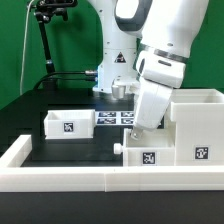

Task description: Assemble drawer

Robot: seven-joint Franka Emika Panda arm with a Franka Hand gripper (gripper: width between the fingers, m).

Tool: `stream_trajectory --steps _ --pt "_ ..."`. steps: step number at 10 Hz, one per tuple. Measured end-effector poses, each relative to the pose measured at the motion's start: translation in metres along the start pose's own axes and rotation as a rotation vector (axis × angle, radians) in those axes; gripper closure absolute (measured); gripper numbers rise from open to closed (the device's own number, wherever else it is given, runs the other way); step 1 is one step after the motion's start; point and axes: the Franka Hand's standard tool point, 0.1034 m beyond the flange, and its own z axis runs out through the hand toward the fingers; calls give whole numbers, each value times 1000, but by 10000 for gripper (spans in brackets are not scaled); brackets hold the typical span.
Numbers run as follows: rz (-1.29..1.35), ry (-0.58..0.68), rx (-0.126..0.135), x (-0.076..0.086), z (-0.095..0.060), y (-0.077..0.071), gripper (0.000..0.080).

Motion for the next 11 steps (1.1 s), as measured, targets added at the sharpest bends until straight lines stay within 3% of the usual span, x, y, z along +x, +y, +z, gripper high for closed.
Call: stream_trajectory --steps 1,3,7,11 --pt "2 9 -6 0 1 0 753" --pt "23 53 -48 4 2 -1 752" --pt "62 29 -29 6 -1 -1 752" --pt "67 29 -26 6 1 -1 752"
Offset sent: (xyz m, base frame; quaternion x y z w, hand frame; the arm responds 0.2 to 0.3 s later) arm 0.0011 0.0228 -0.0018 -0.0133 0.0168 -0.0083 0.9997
